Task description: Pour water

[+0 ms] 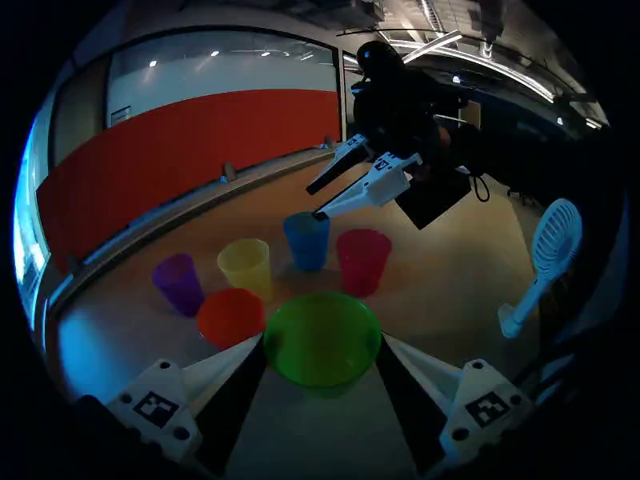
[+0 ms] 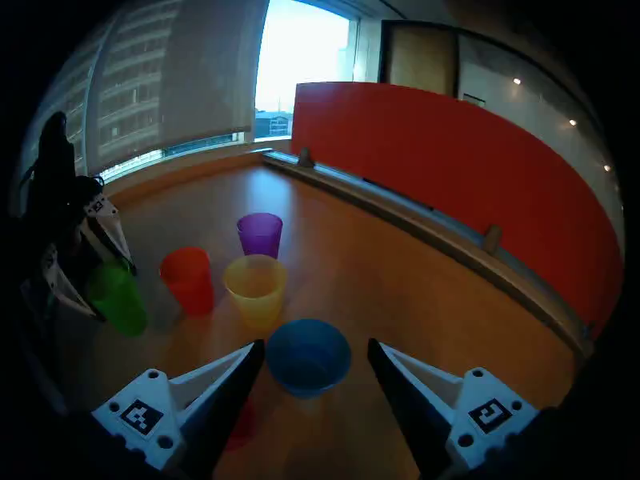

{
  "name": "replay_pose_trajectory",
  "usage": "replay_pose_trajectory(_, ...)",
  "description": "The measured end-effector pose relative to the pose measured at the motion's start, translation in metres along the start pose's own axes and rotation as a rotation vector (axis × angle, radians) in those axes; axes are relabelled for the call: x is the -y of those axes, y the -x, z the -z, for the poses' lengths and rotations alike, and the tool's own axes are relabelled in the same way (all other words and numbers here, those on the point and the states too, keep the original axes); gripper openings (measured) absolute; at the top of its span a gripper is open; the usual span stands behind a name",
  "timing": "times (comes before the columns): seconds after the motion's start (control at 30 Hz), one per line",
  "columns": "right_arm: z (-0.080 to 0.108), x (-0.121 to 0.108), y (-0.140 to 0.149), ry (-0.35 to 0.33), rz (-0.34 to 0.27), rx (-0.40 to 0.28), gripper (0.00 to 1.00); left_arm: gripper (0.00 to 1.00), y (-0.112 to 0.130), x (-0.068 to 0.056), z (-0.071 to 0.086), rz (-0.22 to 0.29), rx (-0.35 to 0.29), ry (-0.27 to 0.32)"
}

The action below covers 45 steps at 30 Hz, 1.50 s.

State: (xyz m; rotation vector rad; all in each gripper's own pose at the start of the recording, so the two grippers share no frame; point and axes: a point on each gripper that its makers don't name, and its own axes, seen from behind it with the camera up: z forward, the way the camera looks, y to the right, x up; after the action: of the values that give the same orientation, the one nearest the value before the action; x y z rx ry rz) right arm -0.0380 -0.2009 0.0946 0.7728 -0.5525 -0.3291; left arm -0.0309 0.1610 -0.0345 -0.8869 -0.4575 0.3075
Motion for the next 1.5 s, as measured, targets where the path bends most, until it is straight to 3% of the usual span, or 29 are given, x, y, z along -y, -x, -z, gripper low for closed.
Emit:
replay_pose_trajectory(0.43, -0.015, 0.006, 0.012, -0.023, -0.009, 0.037, 1.00, 0.89, -0.006, -0.001, 0.011, 0.000, -0.026, -0.017)
replay_pose_trajectory(1.0, -0.039, 0.009, 0.025, -0.035, -0.019, 0.084, 1.00, 0.89, -0.004, 0.000, 0.014, 0.011, -0.032, -0.020)
replay_pose_trajectory(1.5, -0.040, 0.009, 0.033, -0.039, -0.023, 0.106, 0.92, 0.89, -0.002, 0.001, 0.012, 0.017, -0.033, -0.020)
